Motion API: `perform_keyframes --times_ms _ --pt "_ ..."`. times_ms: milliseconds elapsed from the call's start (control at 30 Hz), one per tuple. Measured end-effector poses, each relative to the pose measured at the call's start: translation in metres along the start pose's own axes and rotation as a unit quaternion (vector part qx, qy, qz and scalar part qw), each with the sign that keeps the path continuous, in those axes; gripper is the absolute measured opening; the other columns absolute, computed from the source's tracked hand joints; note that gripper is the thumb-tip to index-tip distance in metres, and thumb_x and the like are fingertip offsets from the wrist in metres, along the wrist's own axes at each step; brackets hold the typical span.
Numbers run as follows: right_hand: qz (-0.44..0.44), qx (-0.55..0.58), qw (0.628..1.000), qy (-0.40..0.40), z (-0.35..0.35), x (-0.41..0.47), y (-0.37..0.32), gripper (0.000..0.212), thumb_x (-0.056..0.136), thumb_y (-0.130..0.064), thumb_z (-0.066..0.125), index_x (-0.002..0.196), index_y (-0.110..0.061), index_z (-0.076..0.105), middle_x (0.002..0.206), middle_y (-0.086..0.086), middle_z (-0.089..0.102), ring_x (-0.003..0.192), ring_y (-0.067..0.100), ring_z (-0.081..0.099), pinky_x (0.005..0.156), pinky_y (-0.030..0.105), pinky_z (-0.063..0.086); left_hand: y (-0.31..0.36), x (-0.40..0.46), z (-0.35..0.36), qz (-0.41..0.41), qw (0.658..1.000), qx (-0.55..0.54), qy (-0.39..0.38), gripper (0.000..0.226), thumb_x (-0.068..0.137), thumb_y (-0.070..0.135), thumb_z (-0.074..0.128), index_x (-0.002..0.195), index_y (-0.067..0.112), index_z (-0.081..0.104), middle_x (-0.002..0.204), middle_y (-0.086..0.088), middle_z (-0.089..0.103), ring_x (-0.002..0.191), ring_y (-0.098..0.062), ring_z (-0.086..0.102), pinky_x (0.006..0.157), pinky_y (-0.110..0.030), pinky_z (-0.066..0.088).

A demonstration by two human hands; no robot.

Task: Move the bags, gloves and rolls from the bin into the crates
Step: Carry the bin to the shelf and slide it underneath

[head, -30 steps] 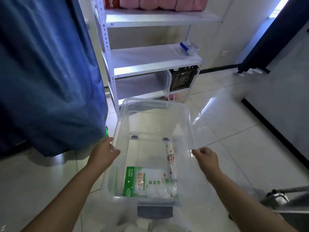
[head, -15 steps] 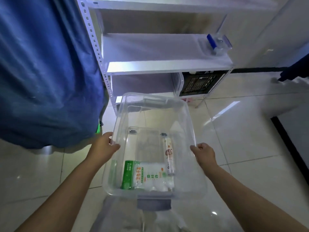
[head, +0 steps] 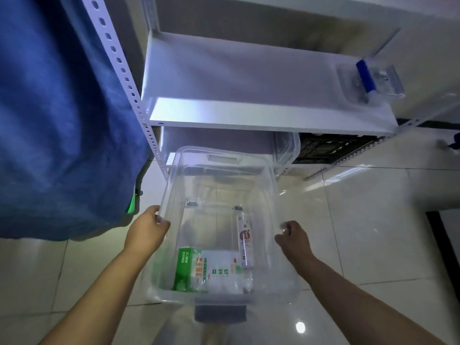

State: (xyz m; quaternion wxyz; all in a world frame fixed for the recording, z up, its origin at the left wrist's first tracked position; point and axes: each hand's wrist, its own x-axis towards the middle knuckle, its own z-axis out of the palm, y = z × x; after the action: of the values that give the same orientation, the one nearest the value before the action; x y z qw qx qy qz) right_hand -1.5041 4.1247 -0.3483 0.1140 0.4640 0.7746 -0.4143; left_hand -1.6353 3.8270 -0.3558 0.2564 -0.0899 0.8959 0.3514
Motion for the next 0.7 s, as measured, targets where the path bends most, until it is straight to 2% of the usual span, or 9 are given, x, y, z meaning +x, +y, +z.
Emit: perform_keyframes --times_ms 167,300,433,533,633,700 --pt "-0.007 0.024 1.000 0.001 0.035 0.084 -0.027 0.032 0.075 0.003 0.057 0.106 -0.007 0.056 0.069 0.002 0.049 0.062 0.018 0.047 0.061 0.028 0.039 0.008 0.071 0.022 -0.039 0.998 -0.039 0.025 0.047 0.084 0.010 0.055 0.131 0.010 0.046 0.095 -0.005 0.060 0.079 -0.024 0.054 0.069 -0.030 0.037" --pt "-0.027 0.040 0.999 0.020 0.066 0.149 -0.044 0.032 0.074 0.001 0.057 0.103 -0.014 0.056 0.070 0.001 0.051 0.063 0.018 0.048 0.061 0.028 0.040 0.013 0.125 0.041 -0.056 0.993 -0.080 0.070 0.045 0.085 0.005 0.054 0.129 0.008 0.048 0.113 -0.012 0.062 0.086 -0.021 0.051 0.075 -0.027 0.036" --pt "-0.061 0.071 0.995 0.031 0.093 0.204 -0.053 0.030 0.074 0.000 0.055 0.095 -0.021 0.055 0.068 -0.004 0.050 0.059 0.013 0.047 0.053 0.024 0.038 0.013 0.173 0.063 -0.057 0.990 -0.062 0.116 0.041 0.085 0.006 0.052 0.125 0.009 0.052 0.110 -0.012 0.064 0.082 -0.023 0.052 0.070 -0.029 0.037" --pt "-0.088 0.101 0.990 0.032 0.107 0.235 -0.057 0.029 0.074 0.001 0.055 0.090 -0.023 0.054 0.066 -0.002 0.045 0.057 0.014 0.042 0.052 0.025 0.039 0.011 0.201 0.076 -0.052 0.987 -0.061 0.137 0.043 0.084 0.003 0.051 0.126 0.011 0.052 0.111 -0.011 0.065 0.089 -0.025 0.055 0.074 -0.028 0.038" --pt "-0.124 0.112 0.985 0.039 0.115 0.258 -0.065 0.026 0.076 0.004 0.055 0.080 -0.022 0.051 0.063 -0.003 0.040 0.053 0.011 0.037 0.045 0.016 0.037 0.015 0.221 0.081 -0.025 0.984 -0.064 0.164 0.041 0.083 0.002 0.051 0.122 0.014 0.054 0.108 -0.012 0.066 0.092 -0.027 0.056 0.077 -0.029 0.040" --pt "-0.134 0.125 0.982 0.047 0.119 0.273 -0.072 0.025 0.077 0.006 0.054 0.085 -0.018 0.053 0.062 -0.003 0.040 0.052 0.010 0.037 0.042 0.008 0.035 0.018 0.232 0.081 -0.004 0.982 -0.063 0.178 0.039 0.083 0.003 0.053 0.121 0.014 0.055 0.109 -0.012 0.066 0.096 -0.028 0.057 0.079 -0.031 0.040"
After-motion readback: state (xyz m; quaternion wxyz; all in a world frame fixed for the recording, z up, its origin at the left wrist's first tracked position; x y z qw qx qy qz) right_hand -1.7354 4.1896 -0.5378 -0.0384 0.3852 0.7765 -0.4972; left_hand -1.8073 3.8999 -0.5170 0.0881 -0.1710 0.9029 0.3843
